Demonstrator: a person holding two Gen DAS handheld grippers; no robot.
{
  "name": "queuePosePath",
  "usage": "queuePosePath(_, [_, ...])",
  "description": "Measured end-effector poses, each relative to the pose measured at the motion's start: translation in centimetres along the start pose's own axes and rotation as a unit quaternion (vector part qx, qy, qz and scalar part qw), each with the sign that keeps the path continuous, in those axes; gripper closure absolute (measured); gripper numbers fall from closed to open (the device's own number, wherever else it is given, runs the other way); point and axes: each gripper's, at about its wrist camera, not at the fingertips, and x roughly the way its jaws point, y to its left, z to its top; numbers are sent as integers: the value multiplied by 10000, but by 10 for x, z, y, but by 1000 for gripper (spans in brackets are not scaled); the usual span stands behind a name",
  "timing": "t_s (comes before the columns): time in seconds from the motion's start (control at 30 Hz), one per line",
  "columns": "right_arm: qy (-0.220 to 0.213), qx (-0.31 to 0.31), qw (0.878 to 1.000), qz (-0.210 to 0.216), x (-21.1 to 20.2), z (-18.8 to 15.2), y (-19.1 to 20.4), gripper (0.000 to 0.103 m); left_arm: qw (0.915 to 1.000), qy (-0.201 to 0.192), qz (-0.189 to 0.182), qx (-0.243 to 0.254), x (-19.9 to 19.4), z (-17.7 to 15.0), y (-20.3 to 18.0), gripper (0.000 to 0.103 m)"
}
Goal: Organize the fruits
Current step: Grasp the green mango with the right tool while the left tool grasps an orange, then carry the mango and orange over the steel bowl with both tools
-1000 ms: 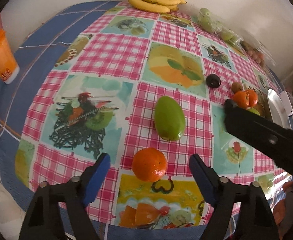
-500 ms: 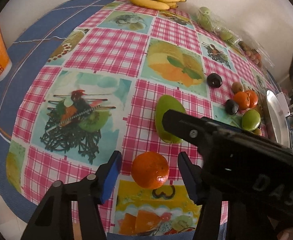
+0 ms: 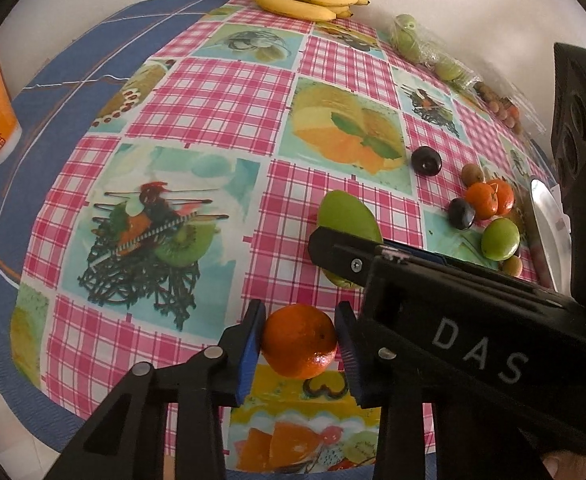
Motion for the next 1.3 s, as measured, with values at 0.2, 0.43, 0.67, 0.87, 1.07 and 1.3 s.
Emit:
queuePosePath(0.2, [-32, 43, 10000, -76, -7, -2, -6, 64, 10000, 0, 6, -32, 0, 0, 1, 65])
queuePosePath(0.43, [-84, 177, 9996, -193, -20, -2, -26, 64, 9999, -18, 100, -56, 1, 2, -1, 65])
queuePosePath(0.67, [-229, 244, 9993, -178, -39, 0, -41, 65, 9997, -4, 199, -112, 2, 4, -3, 66])
queuePosePath(0.87, [-274, 360, 9988, -209, -51, 1, -56, 65, 9995, -43, 251, -165, 0, 16, -12, 66])
queuePosePath(1.07, [-473, 473, 9973, -305, -70, 3, -76, 65, 9995, -121, 258, -114, -3, 34, -33, 66])
queuePosePath(1.3, [-786, 648, 9933, -550, -95, 5, -99, 65, 9996, -233, 166, 61, -4, 59, -71, 66])
